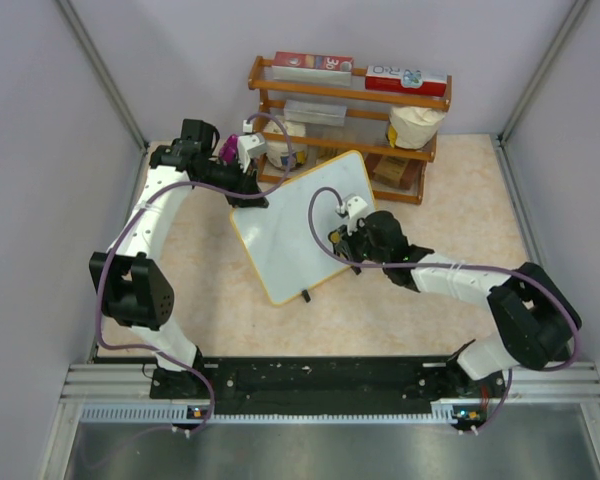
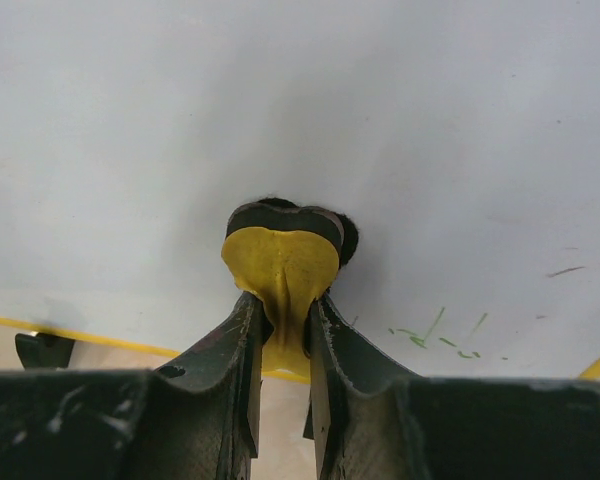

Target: Erase the whiteboard

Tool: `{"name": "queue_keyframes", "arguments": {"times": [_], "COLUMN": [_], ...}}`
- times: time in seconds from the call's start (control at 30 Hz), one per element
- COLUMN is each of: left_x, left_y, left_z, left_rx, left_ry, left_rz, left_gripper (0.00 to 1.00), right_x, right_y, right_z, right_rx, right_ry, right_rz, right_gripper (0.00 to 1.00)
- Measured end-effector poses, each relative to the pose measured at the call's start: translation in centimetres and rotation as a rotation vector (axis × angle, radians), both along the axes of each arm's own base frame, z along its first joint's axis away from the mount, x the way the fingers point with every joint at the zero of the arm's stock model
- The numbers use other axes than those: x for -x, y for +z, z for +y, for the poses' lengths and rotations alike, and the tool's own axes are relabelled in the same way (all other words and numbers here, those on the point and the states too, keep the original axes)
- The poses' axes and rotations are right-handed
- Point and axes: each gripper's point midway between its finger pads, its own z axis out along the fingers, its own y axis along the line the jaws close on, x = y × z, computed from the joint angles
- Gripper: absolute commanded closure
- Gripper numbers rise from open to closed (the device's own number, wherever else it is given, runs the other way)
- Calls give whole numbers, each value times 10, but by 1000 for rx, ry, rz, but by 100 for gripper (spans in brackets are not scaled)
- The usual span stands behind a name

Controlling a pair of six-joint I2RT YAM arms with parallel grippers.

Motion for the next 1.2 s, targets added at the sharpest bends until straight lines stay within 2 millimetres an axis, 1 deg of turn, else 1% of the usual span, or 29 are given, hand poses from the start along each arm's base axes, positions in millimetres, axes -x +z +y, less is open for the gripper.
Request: {"name": "queue_keyframes", "arguments": {"times": [0.07,0.13,0.27,0.37,0.43,0.53,0.8,1.07,1.2], "left_x": [0,0,0,-1,-1,-1,0,0,0], "left_y": [0,0,0,0,-1,-1,-1,0,0], "left_z": [0,0,0,0,1,1,0,0,0], "left_rx": [0,0,0,-3,-3,-3,-2,2,4], "left_ry": [0,0,0,2,3,2,2,-1,-2], "left_rz": [0,0,-1,-2,-1,-2,-1,0,0], "left_gripper": [100,100,100,100,100,100,100,100,100], "right_x": [2,2,-3,-8,-17,-22,-27,-30,-30], "right_y": [-1,-1,-2,-5,-8,-14,-22,-34,-38], "right_z": [3,3,-5,-17,-34,-51,-72,-103,-109], "right_rx": [4,4,-22,-41,-50,-46,-36,1,3], "right_ry": [7,0,-34,-77,-136,-196,-306,-454,-482], "right_rz": [-1,0,30,67,86,107,136,179,197], "right_gripper": [100,100,100,100,100,100,100,100,100]}}
